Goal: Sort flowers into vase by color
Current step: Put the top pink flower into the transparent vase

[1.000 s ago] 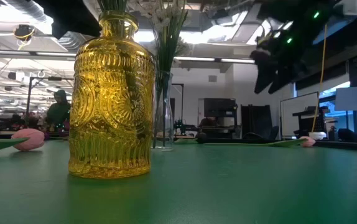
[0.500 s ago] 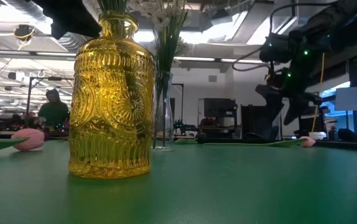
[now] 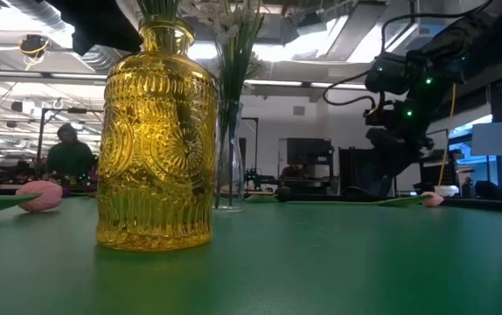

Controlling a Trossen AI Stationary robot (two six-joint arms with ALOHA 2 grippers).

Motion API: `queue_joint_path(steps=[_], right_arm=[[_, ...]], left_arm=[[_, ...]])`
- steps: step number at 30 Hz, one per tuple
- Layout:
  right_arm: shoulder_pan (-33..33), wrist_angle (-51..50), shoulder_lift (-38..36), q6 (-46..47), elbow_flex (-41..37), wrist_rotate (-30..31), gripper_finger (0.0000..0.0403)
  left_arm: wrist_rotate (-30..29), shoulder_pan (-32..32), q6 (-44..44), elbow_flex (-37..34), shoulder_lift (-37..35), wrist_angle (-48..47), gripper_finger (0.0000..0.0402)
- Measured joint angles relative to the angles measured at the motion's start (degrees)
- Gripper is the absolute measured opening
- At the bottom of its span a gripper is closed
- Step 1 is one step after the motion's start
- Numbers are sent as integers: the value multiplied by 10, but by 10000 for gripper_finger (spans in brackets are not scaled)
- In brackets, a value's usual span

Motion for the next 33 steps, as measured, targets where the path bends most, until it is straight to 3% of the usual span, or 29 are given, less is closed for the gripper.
queue_joint_path(steps=[6,16,28,33], right_arm=[[0,19,49,-100,0,-34,268],[-25,4,129,-152,63,-38,268],[-81,-68,163,-228,133,-63,268],[-110,-92,191,-230,133,-106,268]], left_arm=[[0,0,0,0,0,1,89],[1,0,0,0,0,0,89],[10,0,-4,0,0,0,89],[9,0,-4,0,0,1,89]])
